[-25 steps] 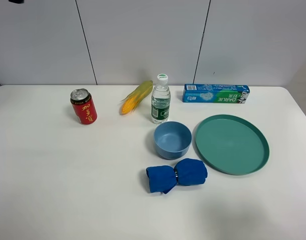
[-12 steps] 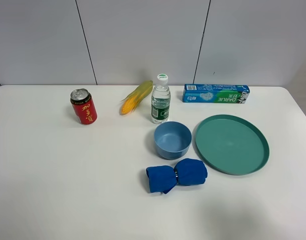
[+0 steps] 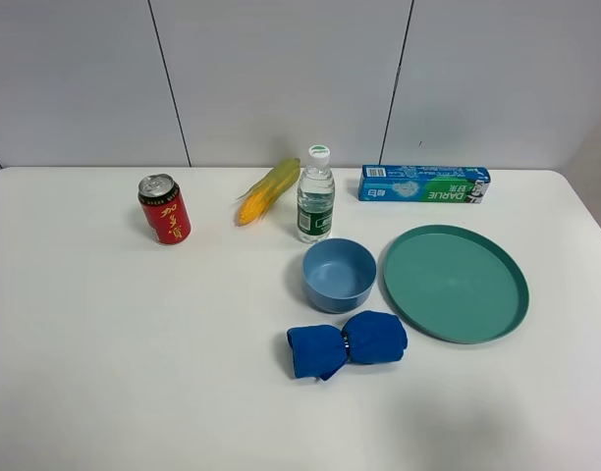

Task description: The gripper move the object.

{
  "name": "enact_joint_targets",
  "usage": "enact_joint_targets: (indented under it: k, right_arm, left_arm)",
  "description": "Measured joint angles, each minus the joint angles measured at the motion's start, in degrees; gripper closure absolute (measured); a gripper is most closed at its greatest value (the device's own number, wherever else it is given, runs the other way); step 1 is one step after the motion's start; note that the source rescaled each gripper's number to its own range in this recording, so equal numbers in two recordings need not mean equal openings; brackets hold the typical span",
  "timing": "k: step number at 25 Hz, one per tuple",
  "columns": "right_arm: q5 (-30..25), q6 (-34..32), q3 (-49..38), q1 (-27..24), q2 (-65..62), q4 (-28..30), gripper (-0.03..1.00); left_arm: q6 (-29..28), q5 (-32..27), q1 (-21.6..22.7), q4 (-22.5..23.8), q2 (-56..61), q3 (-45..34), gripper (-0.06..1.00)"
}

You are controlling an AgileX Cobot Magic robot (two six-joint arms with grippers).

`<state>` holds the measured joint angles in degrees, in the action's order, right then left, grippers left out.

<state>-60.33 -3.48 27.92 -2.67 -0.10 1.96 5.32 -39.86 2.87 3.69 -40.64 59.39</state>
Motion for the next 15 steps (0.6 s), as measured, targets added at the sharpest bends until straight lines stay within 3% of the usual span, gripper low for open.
enact_joint_targets:
  k: [8,15]
  right_arm:
    - [0.00,0.00,0.00,0.00,0.00,0.00,-0.03]
    - [0.00,0.00,0.00,0.00,0.00,0.00,-0.03]
  left_arm:
    - [0.06,-9.78,0.00,-3.69,20.66,-11.11,-0.06]
    - [0.06,-13.68,0.00,-6.68,33.80,-19.33,-0.06]
